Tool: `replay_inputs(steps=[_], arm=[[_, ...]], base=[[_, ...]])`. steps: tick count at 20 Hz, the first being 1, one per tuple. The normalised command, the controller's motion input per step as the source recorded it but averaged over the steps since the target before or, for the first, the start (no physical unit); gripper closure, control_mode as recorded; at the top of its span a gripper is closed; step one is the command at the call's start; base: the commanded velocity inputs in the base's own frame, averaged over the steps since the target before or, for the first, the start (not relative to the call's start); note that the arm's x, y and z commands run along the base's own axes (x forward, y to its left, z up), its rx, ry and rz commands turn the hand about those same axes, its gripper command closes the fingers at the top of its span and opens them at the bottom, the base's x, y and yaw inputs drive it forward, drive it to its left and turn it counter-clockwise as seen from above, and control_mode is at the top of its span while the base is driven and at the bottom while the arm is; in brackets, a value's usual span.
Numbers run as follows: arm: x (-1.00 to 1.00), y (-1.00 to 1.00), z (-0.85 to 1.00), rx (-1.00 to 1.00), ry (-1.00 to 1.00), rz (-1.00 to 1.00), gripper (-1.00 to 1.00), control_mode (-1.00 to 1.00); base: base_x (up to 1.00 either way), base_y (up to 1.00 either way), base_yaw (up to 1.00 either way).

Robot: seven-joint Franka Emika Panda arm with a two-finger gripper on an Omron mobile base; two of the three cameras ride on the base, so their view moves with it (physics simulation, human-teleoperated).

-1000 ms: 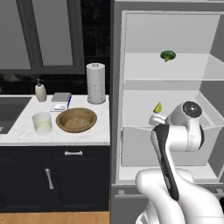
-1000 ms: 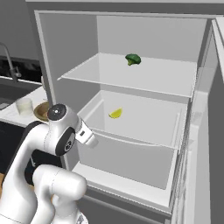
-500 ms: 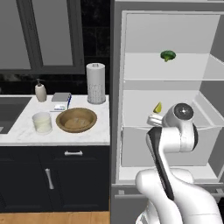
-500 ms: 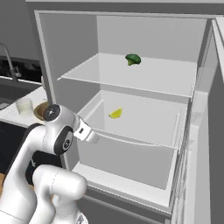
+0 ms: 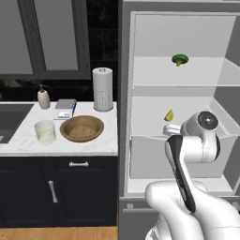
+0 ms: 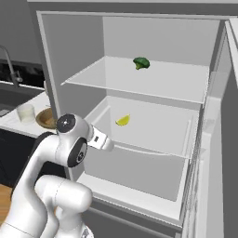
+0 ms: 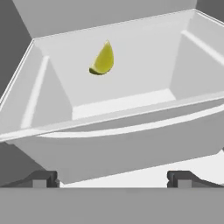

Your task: Grab a lemon wedge from the fridge and one ice cube from the ice bowl, and put them in the glass of lemonade.

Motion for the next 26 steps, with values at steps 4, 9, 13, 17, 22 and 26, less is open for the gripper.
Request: replay_inputs(steps=[4,9,13,17,22,26], arm=[[0.46,-0.15,0.0,0.01,0.0,0.0,-1.0,-1.0],[0.47,-0.04,0.0,0.04,0.0,0.0,-1.0,-1.0],[0.32,-0.01,0.0,0.07,0.0,0.0,-1.0,-1.0],[0.24,0.0,0.04,0.08,0.0,0.0,-1.0,-1.0],[0.24,0.0,0.0,0.05,0.0,0.0,-1.0,-1.0],[0.25,0.0,0.0,0.0,0.0,0.0,-1.0,-1.0]], base=[[0.0,0.0,0.0],[0.0,0.0,0.0],[0.0,0.0,0.0],[0.0,0.0,0.0],[0.0,0.0,0.0],[0.0,0.0,0.0]])
